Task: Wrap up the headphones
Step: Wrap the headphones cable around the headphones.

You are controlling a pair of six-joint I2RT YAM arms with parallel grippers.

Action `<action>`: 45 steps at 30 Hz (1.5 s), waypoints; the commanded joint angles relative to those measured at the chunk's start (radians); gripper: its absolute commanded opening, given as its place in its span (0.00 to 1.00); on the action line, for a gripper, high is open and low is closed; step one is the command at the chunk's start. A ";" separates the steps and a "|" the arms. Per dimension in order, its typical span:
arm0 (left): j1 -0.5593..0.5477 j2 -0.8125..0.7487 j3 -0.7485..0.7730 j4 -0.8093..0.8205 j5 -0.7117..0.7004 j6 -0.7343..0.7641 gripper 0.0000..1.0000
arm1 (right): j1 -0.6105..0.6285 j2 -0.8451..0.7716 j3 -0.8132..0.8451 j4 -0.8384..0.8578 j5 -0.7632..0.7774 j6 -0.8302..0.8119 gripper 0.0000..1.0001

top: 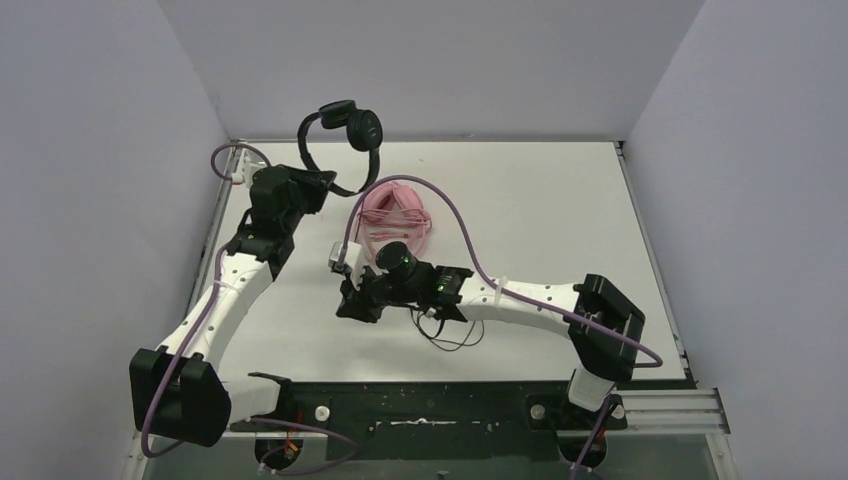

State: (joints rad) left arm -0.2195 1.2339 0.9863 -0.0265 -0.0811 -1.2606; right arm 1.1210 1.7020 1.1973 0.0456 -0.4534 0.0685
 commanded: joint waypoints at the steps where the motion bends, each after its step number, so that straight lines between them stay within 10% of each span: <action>1: -0.004 -0.009 0.019 0.167 -0.104 0.024 0.00 | 0.035 -0.055 0.028 0.087 -0.057 0.122 0.00; 7: -0.055 -0.040 0.061 0.085 -0.474 0.320 0.00 | 0.038 -0.079 0.082 -0.181 0.038 0.430 0.00; 19: -0.102 0.047 -0.043 0.671 -0.830 0.753 0.00 | 0.103 -0.163 0.129 -0.354 -0.029 0.682 0.00; 22: -0.092 0.050 -0.068 0.719 -0.799 0.741 0.00 | 0.111 -0.215 0.138 -0.371 -0.023 0.669 0.00; 30: -0.049 -0.138 0.020 0.204 -0.504 0.434 0.00 | -0.027 -0.326 0.120 -0.810 0.312 0.351 0.03; 45: -0.046 -0.192 0.137 -0.197 -0.080 0.806 0.00 | -0.120 -0.287 0.628 -1.260 0.266 -0.337 0.00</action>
State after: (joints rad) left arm -0.2623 1.0607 1.0817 -0.2066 -0.3195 -0.5858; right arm 0.9894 1.3872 1.6741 -1.0237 -0.1719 -0.0330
